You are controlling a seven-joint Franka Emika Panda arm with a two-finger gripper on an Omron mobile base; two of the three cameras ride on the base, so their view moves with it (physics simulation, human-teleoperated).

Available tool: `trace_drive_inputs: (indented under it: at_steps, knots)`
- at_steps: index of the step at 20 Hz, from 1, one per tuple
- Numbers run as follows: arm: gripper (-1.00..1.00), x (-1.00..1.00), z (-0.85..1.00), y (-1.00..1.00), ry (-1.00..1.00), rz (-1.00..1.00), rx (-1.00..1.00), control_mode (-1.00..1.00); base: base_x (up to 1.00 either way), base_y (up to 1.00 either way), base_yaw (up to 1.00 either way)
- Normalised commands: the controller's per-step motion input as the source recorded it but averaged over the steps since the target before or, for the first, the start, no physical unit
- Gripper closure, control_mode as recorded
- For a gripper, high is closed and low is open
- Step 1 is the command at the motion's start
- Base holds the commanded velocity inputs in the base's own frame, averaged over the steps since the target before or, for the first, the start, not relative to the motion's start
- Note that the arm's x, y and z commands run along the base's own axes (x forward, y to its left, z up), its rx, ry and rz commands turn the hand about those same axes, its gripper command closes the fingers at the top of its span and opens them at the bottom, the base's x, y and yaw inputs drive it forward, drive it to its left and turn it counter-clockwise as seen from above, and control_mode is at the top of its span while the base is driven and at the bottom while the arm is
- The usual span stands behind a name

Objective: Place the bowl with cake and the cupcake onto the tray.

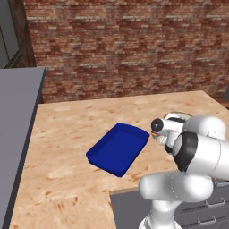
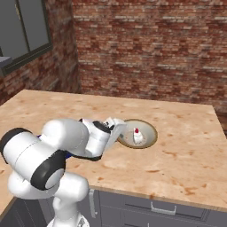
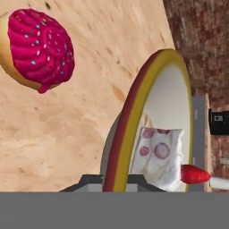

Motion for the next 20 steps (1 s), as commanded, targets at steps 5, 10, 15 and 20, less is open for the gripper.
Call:
trace_drive_inputs:
  at_steps: [5, 10, 15, 20]
  knots:
    - [1.00, 0.00, 0.48, 0.00, 0.18, 0.09, -0.11, -1.00, 0.00, 0.00, 0.00]
    - [1.00, 0.00, 0.44, 0.01, 0.16, 0.08, -0.09, -1.00, 0.00, 0.00, 0.00]
    - [1.00, -0.01, 0.36, 0.18, 0.10, 0.09, -0.06, -1.00, 0.00, 0.00, 0.00]
    - [1.00, -0.11, 0.23, 0.48, 0.02, 0.13, -0.02, -1.00, 0.00, 0.00, 0.00]
